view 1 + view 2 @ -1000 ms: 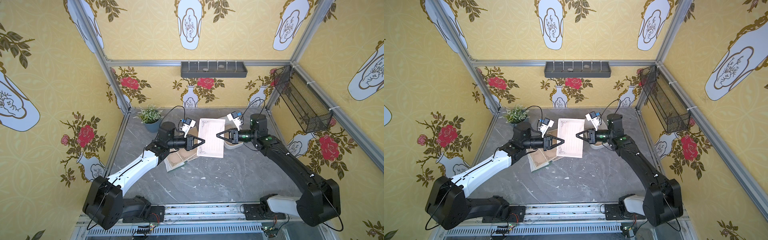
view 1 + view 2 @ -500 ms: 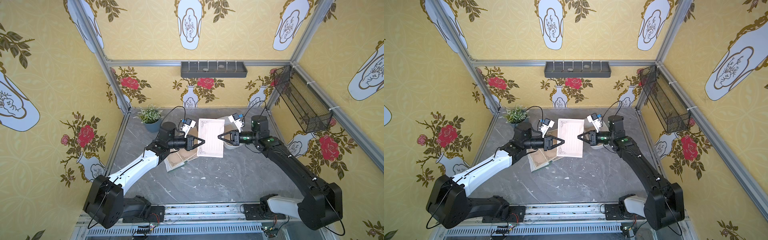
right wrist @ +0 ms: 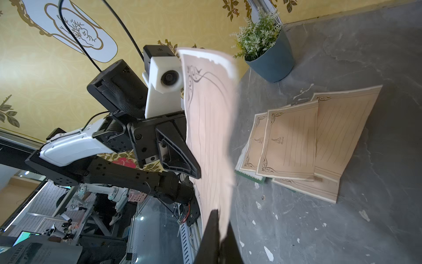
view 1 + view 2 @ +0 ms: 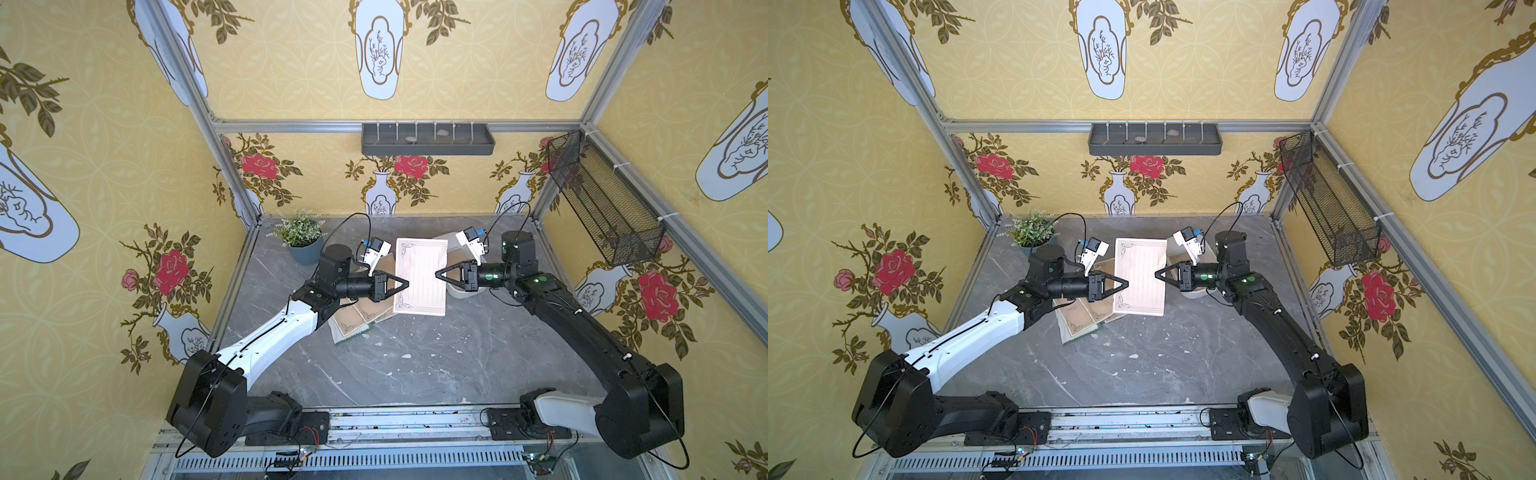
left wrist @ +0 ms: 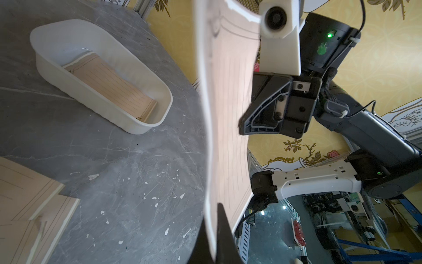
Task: Take out the stationery paper from the storage box
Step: Place the stationery paper at the center of the board.
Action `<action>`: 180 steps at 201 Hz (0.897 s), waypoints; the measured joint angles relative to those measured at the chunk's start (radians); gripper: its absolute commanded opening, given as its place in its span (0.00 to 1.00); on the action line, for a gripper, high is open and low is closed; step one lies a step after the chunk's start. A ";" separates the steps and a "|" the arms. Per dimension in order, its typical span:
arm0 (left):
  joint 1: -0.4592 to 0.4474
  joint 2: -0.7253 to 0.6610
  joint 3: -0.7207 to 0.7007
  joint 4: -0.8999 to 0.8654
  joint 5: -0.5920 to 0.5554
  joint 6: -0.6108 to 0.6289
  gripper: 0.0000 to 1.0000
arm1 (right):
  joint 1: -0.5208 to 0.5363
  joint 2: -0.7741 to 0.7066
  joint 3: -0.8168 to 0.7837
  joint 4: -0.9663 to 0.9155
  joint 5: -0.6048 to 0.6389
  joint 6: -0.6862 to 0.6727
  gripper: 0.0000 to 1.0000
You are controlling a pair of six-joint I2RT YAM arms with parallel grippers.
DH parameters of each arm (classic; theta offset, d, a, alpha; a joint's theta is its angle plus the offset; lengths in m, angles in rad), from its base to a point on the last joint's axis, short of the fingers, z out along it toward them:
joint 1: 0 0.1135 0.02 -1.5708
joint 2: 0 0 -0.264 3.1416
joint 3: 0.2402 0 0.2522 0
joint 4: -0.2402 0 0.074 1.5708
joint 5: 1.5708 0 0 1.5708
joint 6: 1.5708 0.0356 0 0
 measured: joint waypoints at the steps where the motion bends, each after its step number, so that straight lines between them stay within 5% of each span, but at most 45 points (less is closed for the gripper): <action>1: 0.000 -0.001 0.000 -0.001 -0.001 0.001 0.00 | 0.000 0.000 -0.001 0.000 0.002 -0.001 0.00; 14: 0.000 -0.004 0.000 -0.009 -0.010 0.004 0.00 | -0.002 -0.001 -0.010 0.000 0.003 -0.003 0.00; 20: 0.000 -0.005 0.000 -0.011 -0.013 0.009 0.00 | -0.002 0.000 -0.011 -0.003 0.002 0.004 0.17; 25: 0.000 -0.005 0.000 -0.013 -0.013 0.010 0.00 | -0.002 0.000 -0.012 -0.002 0.002 -0.003 0.21; 38: 0.000 -0.005 0.000 -0.018 -0.020 0.013 0.00 | 0.001 0.000 -0.016 0.000 0.009 0.000 0.00; 48: 0.000 -0.005 0.000 -0.023 -0.026 0.016 0.00 | 0.001 0.001 -0.019 -0.001 0.009 -0.003 0.01; 60: 0.000 -0.005 0.000 -0.028 -0.037 0.019 0.00 | 0.000 0.004 -0.020 -0.001 0.009 0.000 0.44; 85: 0.004 -0.006 0.000 -0.056 -0.081 0.029 0.00 | -0.004 0.004 -0.021 -0.004 0.031 0.004 0.63; 180: 0.184 0.088 -0.067 -0.127 -0.275 -0.047 0.00 | -0.005 0.045 -0.018 -0.057 0.092 -0.008 0.67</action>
